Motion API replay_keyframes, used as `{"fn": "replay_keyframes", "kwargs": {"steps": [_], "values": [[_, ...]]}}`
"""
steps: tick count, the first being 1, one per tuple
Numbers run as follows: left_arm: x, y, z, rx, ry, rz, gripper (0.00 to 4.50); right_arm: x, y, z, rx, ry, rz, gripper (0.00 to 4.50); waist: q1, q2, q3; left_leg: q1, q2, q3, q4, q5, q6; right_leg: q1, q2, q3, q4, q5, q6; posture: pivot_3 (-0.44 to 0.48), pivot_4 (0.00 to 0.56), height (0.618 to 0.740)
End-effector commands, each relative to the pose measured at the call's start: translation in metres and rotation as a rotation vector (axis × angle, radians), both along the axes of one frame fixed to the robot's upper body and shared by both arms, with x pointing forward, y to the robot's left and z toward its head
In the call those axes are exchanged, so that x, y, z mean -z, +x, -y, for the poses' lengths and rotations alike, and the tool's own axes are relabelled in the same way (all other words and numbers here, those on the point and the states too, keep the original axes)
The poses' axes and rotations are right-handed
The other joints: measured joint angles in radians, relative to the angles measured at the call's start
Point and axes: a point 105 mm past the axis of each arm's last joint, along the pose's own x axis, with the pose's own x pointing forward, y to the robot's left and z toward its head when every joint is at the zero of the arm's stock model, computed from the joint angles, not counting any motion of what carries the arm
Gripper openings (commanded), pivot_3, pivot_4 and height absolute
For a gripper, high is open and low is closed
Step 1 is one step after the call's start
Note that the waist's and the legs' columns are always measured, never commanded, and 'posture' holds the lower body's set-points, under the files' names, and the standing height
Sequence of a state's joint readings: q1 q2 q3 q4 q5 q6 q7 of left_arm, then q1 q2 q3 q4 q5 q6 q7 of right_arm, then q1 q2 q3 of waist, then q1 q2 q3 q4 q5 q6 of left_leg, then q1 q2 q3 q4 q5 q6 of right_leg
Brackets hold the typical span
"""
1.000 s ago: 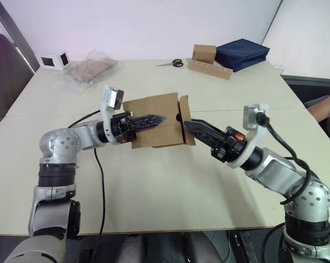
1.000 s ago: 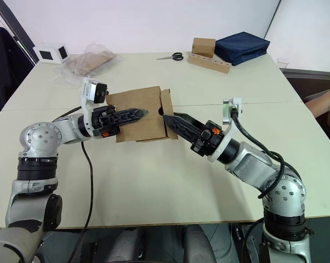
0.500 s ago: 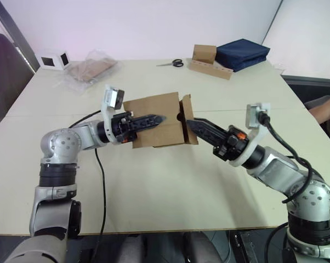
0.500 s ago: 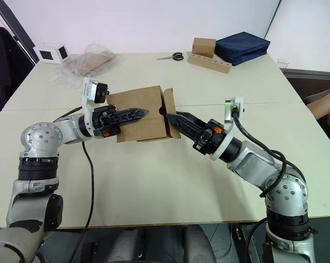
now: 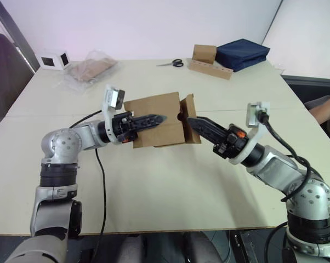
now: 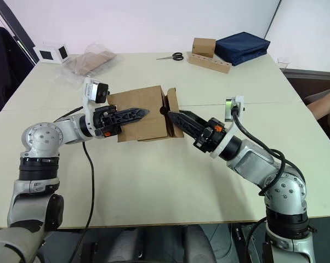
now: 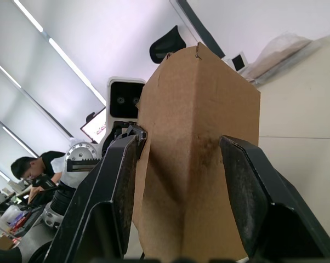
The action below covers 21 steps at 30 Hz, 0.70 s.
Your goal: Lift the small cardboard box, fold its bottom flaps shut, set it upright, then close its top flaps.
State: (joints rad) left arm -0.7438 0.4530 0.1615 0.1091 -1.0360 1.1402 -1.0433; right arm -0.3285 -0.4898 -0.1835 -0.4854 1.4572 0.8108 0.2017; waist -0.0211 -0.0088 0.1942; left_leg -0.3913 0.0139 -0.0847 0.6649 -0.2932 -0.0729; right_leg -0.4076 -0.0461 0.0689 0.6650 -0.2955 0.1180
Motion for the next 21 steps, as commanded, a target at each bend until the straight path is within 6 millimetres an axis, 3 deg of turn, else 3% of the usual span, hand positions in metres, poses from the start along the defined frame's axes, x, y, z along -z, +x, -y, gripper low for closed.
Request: {"fn": "replay_keyframes", "kwargs": {"steps": [1,3,7,21], "values": [[-0.0171,-0.0045,-0.0006,0.011,-0.027,0.073,0.00,-0.0122,-0.0041,-0.0012,-0.011,0.020,0.052,2.38,0.000,0.000,0.000,0.000,0.000,0.000,0.000,0.000,0.000,0.000,0.000,0.000,0.000,0.000,0.000,0.000,0.150,0.740],[-0.0175,-0.0041,-0.0003,0.009,-0.028,0.073,0.00,-0.0130,-0.0040,-0.0008,-0.010,0.029,0.053,2.38,0.000,0.000,0.000,0.000,0.000,0.000,0.000,0.000,0.000,0.000,0.000,0.000,0.000,0.000,0.000,0.000,0.150,0.740],[-0.0180,-0.0038,-0.0005,0.007,-0.030,0.074,0.00,-0.0139,-0.0056,-0.0002,-0.014,0.034,0.054,1.34,0.000,0.000,0.000,0.000,0.000,0.000,0.000,0.000,0.000,0.000,0.000,0.000,0.000,0.000,0.000,0.000,0.150,0.740],[-0.0210,-0.0048,-0.0002,0.011,-0.041,0.076,0.00,-0.0076,-0.0026,0.0004,0.022,-0.012,0.050,1.34,0.000,0.000,0.000,0.000,0.000,0.000,0.000,0.000,0.000,0.000,0.000,0.000,0.000,0.000,0.000,0.000,0.150,0.740]]}}
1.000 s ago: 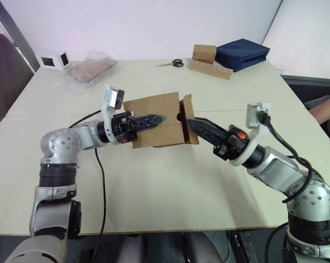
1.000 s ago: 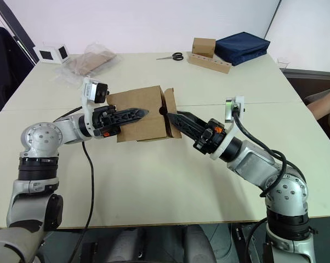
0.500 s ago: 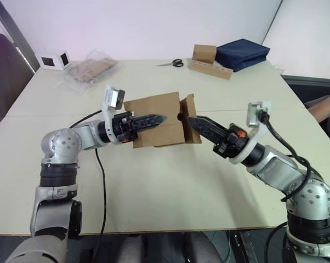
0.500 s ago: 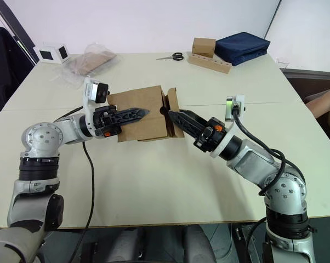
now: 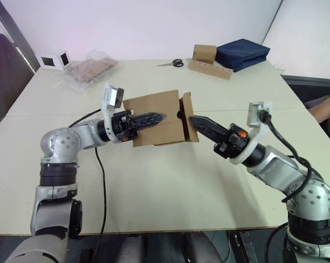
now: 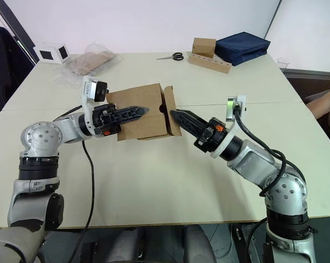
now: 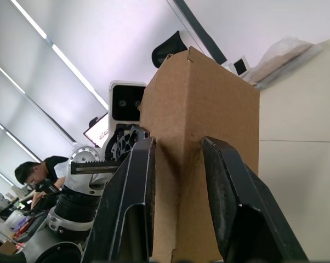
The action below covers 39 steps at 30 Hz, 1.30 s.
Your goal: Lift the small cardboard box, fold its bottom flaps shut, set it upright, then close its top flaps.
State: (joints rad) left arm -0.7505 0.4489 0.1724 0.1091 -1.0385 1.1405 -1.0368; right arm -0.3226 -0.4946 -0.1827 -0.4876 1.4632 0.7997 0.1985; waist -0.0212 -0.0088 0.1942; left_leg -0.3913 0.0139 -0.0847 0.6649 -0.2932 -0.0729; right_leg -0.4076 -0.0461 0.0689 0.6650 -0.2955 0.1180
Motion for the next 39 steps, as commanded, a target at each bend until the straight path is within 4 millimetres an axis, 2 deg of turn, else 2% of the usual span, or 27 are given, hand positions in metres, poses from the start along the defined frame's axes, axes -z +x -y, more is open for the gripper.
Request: {"fn": "replay_keyframes", "kwargs": {"steps": [1,30,39], "values": [[-0.018,-0.006,0.000,0.018,-0.032,0.069,0.00,-0.008,-0.002,0.000,0.022,-0.018,0.052,1.34,0.000,0.000,0.000,0.000,0.000,0.000,0.000,0.000,0.000,0.000,0.000,0.000,0.000,0.000,0.000,0.000,0.150,0.740],[-0.011,-0.007,0.008,0.006,-0.012,0.119,0.00,-0.016,0.009,-0.006,0.087,-0.001,0.095,1.34,0.000,0.000,0.000,0.000,0.000,0.000,0.000,0.000,0.000,0.000,0.000,0.000,0.000,0.000,0.000,0.000,0.150,0.740],[-0.007,-0.008,0.013,-0.002,-0.006,0.136,0.00,-0.021,0.007,-0.014,0.075,0.019,0.102,1.34,0.000,0.000,0.000,0.000,0.000,0.000,0.000,0.000,0.000,0.000,0.000,0.000,0.000,0.000,0.000,0.000,0.150,0.740]]}}
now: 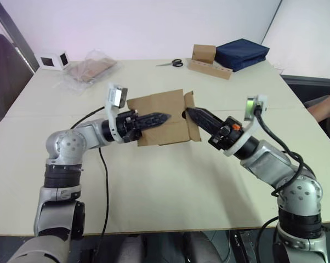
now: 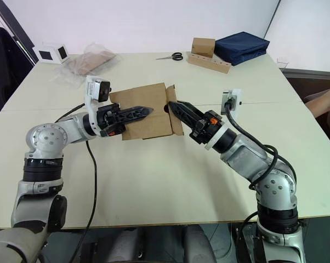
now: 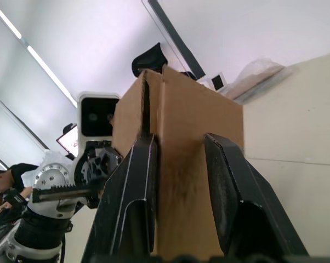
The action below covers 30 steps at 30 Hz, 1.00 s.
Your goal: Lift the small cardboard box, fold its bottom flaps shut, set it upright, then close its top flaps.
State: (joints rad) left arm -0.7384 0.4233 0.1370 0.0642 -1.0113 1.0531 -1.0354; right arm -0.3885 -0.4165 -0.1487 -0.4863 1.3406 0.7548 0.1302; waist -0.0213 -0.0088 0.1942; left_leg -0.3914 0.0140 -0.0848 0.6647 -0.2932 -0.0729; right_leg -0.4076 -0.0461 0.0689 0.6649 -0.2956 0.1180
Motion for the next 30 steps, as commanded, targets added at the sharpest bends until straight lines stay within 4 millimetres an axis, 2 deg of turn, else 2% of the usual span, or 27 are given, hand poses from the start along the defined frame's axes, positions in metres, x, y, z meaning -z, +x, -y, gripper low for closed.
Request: {"fn": "replay_keyframes", "kwargs": {"steps": [1,9,19,30], "values": [[-0.005,-0.006,0.003,0.009,-0.006,0.056,0.00,-0.012,-0.009,-0.007,-0.027,0.018,0.052,1.34,0.000,0.000,0.000,0.000,0.000,0.000,0.000,0.000,0.000,0.000,0.000,0.000,0.000,0.000,0.000,0.000,0.150,0.740],[-0.005,-0.005,0.004,0.005,-0.016,0.053,0.00,-0.012,-0.011,-0.011,-0.033,0.033,0.040,1.34,0.000,0.000,0.000,0.000,0.000,0.000,0.000,0.000,0.000,0.000,0.000,0.000,0.000,0.000,0.000,0.000,0.150,0.740],[-0.012,-0.001,0.005,-0.009,-0.068,0.029,0.00,-0.024,-0.018,-0.021,-0.092,0.128,0.007,1.34,0.000,0.000,0.000,0.000,0.000,0.000,0.000,0.000,0.000,0.000,0.000,0.000,0.000,0.000,0.000,0.000,0.150,0.740],[-0.021,-0.004,0.007,0.007,-0.116,0.011,0.00,-0.025,-0.003,-0.026,-0.051,0.178,-0.024,1.34,-0.001,0.000,0.000,0.000,0.000,0.000,0.000,0.000,0.000,0.000,0.000,0.000,0.000,0.000,0.000,0.000,0.150,0.740]]}}
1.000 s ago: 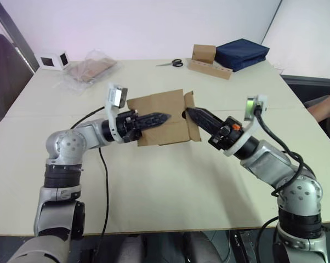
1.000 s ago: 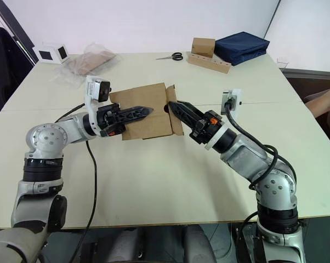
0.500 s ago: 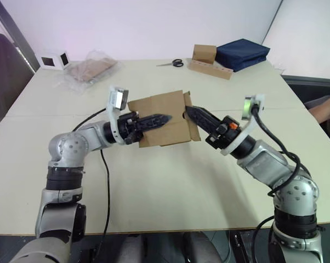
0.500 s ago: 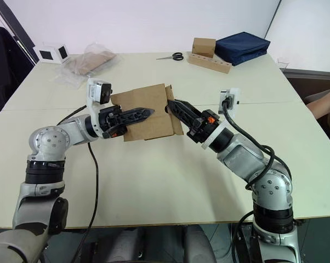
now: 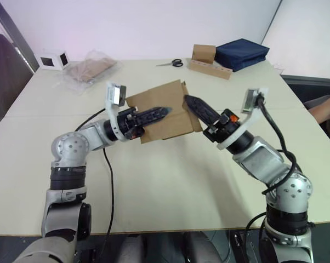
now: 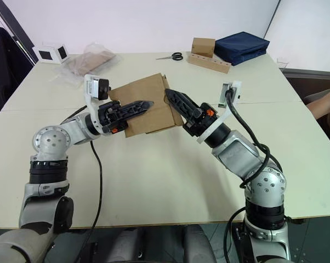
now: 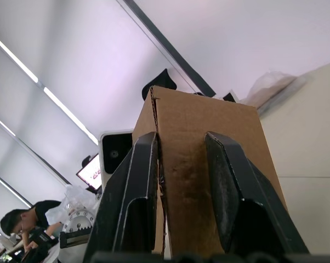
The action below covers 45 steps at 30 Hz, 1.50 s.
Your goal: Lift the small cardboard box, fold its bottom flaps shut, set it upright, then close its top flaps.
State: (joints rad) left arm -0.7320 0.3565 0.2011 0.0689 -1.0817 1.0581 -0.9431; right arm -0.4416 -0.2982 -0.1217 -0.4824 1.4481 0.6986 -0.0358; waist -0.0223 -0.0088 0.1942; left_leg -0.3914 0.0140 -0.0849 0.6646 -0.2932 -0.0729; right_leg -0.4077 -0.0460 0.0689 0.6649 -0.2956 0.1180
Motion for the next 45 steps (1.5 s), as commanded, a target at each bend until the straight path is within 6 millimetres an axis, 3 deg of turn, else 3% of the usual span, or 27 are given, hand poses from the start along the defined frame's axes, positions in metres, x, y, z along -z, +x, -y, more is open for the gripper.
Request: {"fn": "replay_keyframes", "kwargs": {"steps": [1,16,33,45], "values": [[-0.014,-0.008,0.007,0.037,-0.011,0.049,0.00,-0.009,-0.005,-0.012,-0.041,0.010,0.036,1.34,0.000,0.000,0.000,0.000,0.000,0.000,0.000,0.000,0.000,0.000,0.000,0.000,0.000,0.000,0.000,0.000,0.150,0.740],[-0.025,-0.002,0.011,0.003,-0.074,0.044,0.00,-0.005,-0.002,-0.034,-0.051,-0.007,0.025,1.34,0.000,0.000,0.000,0.000,0.000,0.000,0.000,0.000,0.000,0.000,0.000,0.000,0.000,0.000,0.000,0.000,0.150,0.740],[-0.025,0.001,0.000,-0.030,-0.063,0.039,0.00,-0.005,0.001,0.023,0.052,-0.042,0.024,1.34,0.000,0.000,0.000,0.000,0.000,0.000,0.000,0.000,0.000,0.000,0.000,0.000,0.000,0.000,0.000,0.000,0.150,0.740],[-0.018,0.002,-0.002,-0.054,-0.034,0.042,0.00,-0.018,-0.007,0.031,0.051,-0.042,0.049,1.34,-0.001,0.000,0.000,0.000,0.000,0.000,-0.001,0.000,0.000,0.000,0.000,0.000,0.000,0.000,0.000,0.000,0.150,0.740]]}}
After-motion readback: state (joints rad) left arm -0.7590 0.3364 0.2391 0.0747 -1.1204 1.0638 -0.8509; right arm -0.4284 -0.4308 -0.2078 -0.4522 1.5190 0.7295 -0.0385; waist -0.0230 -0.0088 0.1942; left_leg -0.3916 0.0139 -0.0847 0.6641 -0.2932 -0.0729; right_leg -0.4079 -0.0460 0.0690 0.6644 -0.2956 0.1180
